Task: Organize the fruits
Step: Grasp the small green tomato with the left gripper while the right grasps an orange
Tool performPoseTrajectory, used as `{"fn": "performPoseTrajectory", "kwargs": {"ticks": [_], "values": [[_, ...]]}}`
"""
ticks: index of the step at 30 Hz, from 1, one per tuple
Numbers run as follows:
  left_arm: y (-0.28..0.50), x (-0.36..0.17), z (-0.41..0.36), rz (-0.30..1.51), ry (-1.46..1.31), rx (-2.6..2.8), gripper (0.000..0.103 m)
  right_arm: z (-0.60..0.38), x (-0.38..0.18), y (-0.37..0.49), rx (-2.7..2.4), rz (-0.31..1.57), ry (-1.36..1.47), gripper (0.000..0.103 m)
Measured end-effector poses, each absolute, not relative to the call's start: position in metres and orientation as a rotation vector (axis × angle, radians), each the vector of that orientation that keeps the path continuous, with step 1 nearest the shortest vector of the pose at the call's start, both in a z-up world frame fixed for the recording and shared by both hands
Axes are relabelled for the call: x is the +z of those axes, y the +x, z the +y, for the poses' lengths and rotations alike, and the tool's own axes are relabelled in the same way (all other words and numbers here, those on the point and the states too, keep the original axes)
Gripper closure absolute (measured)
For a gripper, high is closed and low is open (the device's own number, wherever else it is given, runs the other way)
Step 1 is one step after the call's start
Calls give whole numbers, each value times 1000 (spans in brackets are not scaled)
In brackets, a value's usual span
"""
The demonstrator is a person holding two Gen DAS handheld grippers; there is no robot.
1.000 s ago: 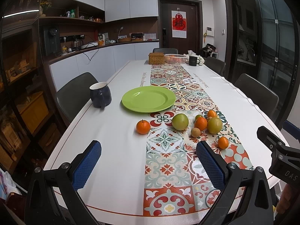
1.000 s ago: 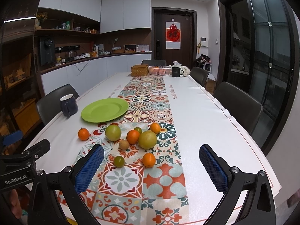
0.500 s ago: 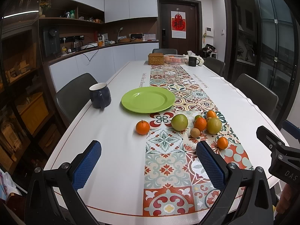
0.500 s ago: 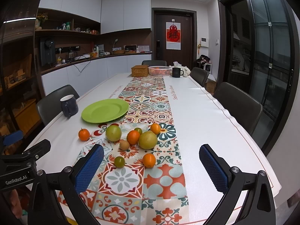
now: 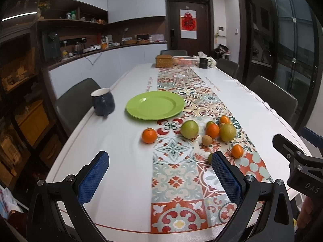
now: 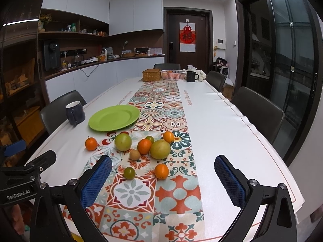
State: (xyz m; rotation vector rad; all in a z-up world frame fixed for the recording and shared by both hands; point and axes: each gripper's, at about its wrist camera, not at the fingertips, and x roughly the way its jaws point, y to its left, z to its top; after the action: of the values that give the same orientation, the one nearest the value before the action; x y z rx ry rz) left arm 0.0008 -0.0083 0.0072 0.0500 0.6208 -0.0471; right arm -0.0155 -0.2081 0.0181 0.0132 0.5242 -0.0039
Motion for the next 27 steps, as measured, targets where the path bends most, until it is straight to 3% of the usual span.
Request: {"fn": "performPoseTrajectory", "kwargs": {"ticks": [13,27], "values": [[34,-8,-40,638,141,-160,2,-224,1,26,59,596,-20,2],[81,-46,-81,749,243,-361,26,-234,-51,74,191,834,-42,31]]}}
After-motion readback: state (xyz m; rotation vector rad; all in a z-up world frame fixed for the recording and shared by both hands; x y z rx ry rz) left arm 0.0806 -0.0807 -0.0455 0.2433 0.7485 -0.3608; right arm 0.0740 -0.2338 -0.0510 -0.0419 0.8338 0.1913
